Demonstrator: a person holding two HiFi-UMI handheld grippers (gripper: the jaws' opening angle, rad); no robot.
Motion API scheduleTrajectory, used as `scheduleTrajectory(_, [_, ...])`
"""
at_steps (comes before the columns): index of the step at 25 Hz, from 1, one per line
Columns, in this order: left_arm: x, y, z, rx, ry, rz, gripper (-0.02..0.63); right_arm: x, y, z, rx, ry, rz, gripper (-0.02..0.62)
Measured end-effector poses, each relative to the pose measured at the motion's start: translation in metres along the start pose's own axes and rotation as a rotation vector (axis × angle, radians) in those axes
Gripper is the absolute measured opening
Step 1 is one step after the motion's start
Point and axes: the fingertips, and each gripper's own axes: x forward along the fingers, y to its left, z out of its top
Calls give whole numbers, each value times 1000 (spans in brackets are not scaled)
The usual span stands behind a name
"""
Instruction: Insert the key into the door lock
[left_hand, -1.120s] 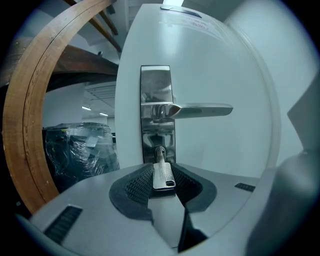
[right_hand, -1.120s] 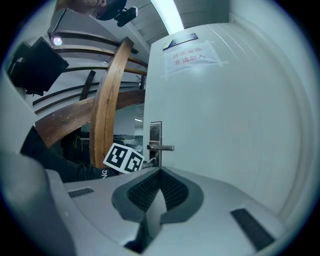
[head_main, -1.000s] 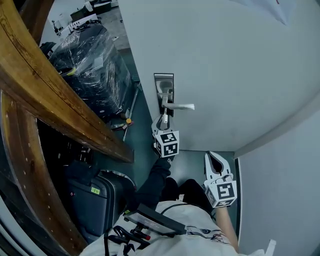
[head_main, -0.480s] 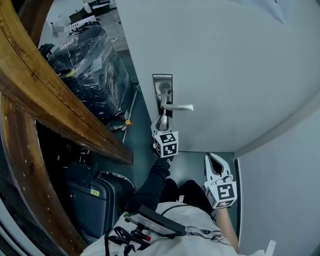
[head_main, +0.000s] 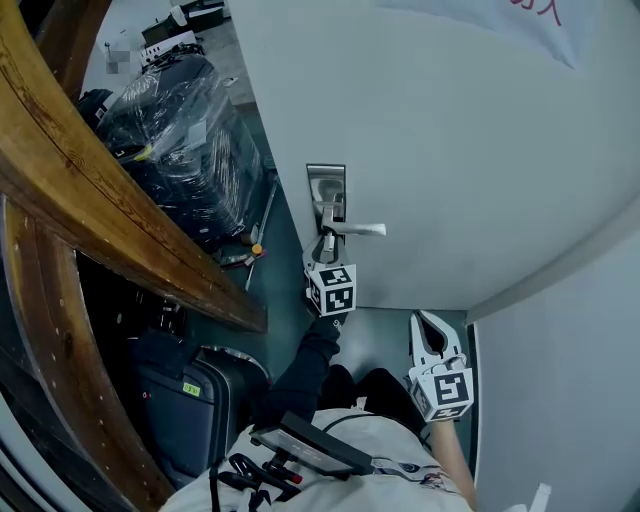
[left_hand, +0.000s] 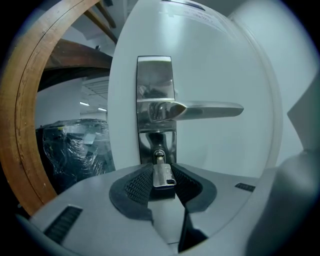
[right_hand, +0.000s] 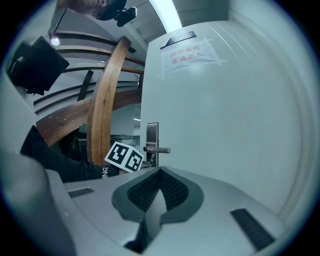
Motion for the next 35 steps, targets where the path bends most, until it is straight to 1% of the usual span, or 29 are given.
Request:
scheduleTrajectory(6, [18,1,7,6,-9,12,117,2,-9,-10,20,15,-13,6])
scheduleTrajectory(9, [15,2,2,24,18,-7,118,-1,-7,-6,35,13,-10,6])
scheduleTrajectory(11, [-4,3,-8,14,53,-13,125,-4,-6,4,46,11,-10,6])
scheduleTrajectory(14, [-57,-1,-17,-32,84,-29,127,-4,-2,34,52,0,7,6])
scheduleTrajectory(15, [-78,-5,-12,-39,78,-38,127,-3,1,48,52,-8,15,6])
scheduleTrajectory(17, [-120,-13,10,-45,40,-56,125,0,5,75,49,-27,30,6])
scheduleTrajectory(19, [-156,-19,39,-45,-6,-69,3,2,12,101,50,-49,52,6])
scheduleTrajectory(21, [-180,-21,66,-36,-48,-78,5,5,22,123,46,-77,77,6])
scheduleTrajectory(23, [-192,-21,90,-29,-87,-83,4,7,29,139,40,-103,91,6])
scheduleTrajectory(26, [-205,-21,113,-30,-123,-85,3,3,37,150,42,-115,94,6])
scheduleTrajectory(29, [-211,-20,124,-38,-143,-82,3,1,38,155,42,-118,90,6])
scheduleTrajectory(35, [-216,-25,129,-39,-160,-96,3,-5,29,163,36,-138,59,6])
